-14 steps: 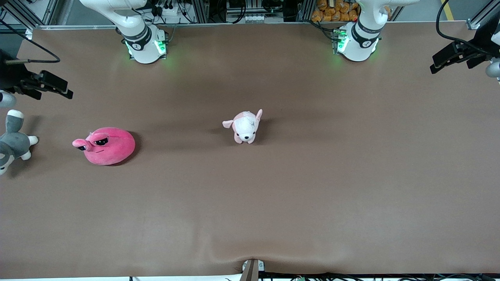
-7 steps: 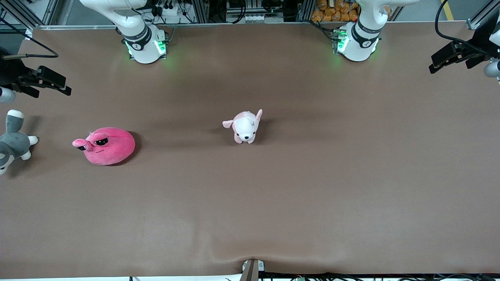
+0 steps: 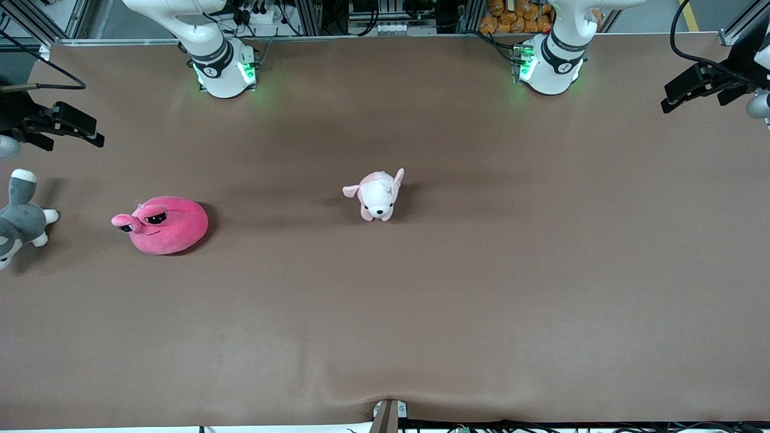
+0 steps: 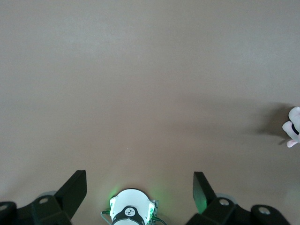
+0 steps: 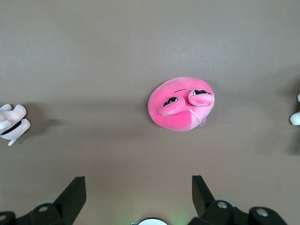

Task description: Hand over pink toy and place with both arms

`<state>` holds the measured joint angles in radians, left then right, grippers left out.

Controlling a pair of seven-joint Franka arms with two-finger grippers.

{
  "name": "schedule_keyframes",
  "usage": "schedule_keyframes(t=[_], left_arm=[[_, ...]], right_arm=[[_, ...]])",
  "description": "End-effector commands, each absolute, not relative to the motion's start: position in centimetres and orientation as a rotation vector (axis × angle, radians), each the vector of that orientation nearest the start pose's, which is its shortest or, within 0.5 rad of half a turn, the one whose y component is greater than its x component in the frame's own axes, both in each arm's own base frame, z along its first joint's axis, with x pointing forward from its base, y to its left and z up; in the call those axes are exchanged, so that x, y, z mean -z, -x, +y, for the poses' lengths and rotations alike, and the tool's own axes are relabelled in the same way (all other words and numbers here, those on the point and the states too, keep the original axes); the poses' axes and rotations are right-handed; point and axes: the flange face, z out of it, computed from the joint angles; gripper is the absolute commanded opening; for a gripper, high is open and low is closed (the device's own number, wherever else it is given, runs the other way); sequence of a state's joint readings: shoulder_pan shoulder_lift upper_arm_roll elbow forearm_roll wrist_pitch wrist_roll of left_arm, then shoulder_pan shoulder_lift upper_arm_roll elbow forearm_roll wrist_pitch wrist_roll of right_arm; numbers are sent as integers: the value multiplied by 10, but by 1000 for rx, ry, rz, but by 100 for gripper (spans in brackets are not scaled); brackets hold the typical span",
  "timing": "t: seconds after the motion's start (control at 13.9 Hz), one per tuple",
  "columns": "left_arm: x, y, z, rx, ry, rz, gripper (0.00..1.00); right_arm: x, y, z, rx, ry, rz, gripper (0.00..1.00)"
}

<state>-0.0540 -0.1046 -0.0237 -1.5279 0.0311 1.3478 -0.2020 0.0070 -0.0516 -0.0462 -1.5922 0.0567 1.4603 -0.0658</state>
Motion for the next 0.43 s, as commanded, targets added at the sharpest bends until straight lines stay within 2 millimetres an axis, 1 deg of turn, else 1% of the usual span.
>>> schedule_keyframes(t=[0.0,0.36], left_arm=[[-687,-491,-34,-102,3083,-199,100],[-687,-491,-33,-102,3084,-197,100]], right_arm=[[-636,-517,-17,-120,3094,-62,100],[-631,-519,-19,-132,3093,-54,100]])
